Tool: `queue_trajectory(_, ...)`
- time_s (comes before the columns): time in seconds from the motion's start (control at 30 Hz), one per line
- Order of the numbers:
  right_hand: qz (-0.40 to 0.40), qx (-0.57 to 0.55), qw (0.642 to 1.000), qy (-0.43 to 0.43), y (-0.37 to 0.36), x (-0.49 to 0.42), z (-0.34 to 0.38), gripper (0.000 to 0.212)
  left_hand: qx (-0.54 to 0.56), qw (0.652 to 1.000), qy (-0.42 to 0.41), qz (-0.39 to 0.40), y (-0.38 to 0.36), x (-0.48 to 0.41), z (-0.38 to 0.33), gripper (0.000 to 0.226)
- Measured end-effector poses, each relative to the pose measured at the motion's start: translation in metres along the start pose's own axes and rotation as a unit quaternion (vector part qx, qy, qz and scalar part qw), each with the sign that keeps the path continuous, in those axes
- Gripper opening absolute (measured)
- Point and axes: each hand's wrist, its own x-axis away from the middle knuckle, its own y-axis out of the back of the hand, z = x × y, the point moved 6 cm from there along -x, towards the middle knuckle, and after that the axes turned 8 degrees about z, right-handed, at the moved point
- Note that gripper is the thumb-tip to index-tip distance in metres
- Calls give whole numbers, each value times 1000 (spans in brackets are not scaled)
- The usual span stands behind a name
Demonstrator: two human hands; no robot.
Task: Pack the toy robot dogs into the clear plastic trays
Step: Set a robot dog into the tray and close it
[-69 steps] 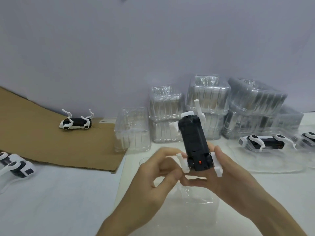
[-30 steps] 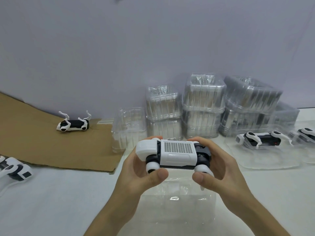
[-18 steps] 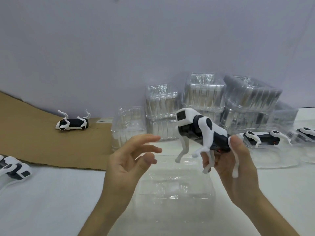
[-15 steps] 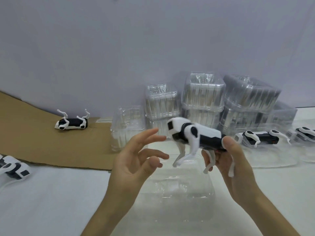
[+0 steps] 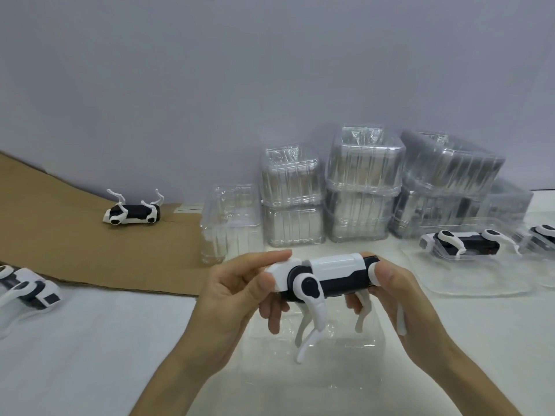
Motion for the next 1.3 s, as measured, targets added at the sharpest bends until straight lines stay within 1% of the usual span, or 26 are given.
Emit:
queue_trajectory(0.1, -11, -2, 1000, -21, -1, 0, -2, 72, 2, 1000, -5, -7, 2, 0, -2, 48)
queue_trajectory(0.2, -18, -31, 999, -17, -1, 0, -1, 48, -6, 999, -13, -39, 6, 0, -2, 50)
queue_trajectory(0.3, -16, -6, 1000, -10, 0, 1, 2, 50, 7, 999, -11, -41, 9, -1, -1, 49)
queue_trajectory(0.37, -27, -15, 1000, 4, -1, 1, 6, 43, 9, 999, -20, -37, 13, -2, -2, 46)
queue_trajectory(0.4, -42, -22, 999, 9, 1, 0, 7, 39, -9, 999, -27, -44, 16, -2, -4, 43)
queue_trajectory(0.43, -63, -23, 998, 13, 4, 0, 8, 36, -55, 996, -36, -60, 21, -2, -7, 38)
queue_trajectory(0.5, -120, -19, 993, 13, 13, 1, 6, 38, -215, 973, -31, -76, 29, -2, -13, 32)
queue_trajectory(0.53, -144, -13, 989, 7, 18, 2, 5, 38, -291, 955, -11, -61, 30, -3, -11, 32)
queue_trajectory(0.57, -161, -5, 987, -4, 22, 3, 3, 35, -336, 940, 22, -42, 31, -4, -4, 34)
queue_trajectory(0.6, -172, 8, 985, -15, 25, 3, 2, 29, -344, 936, 62, -35, 33, -4, 4, 37)
queue_trajectory(0.63, -177, 23, 984, -25, 28, 3, 1, 24, -332, 937, 102, -40, 35, -3, 13, 38)
queue_trajectory(0.7, -174, 52, 983, -29, 28, 3, 2, 20, -299, 939, 162, -56, 36, -2, 28, 37)
queue_trajectory(0.8, -144, 91, 985, -17, 14, 2, 7, 19, -262, 944, 198, -41, 29, -1, 44, 30)
queue_trajectory(0.87, -119, 125, 985, -23, 4, 2, 3, 22, -244, 946, 211, -35, 27, 0, 51, 25)
queue_trajectory(0.93, -115, 160, 980, -39, 0, 4, -2, 21, -231, 947, 218, -42, 26, 0, 55, 23)
queue_trajectory(1.07, -109, 205, 971, -63, 3, 4, -5, 18, -204, 956, 202, -63, 27, -1, 56, 33)
queue_trajectory(1.2, -81, 212, 970, -88, 8, 3, -3, 17, -215, 953, 199, -79, 29, -3, 58, 37)
queue_trajectory(1.3, -61, 229, 966, -101, 9, 3, -3, 11, -217, 951, 200, -93, 29, -2, 58, 44)
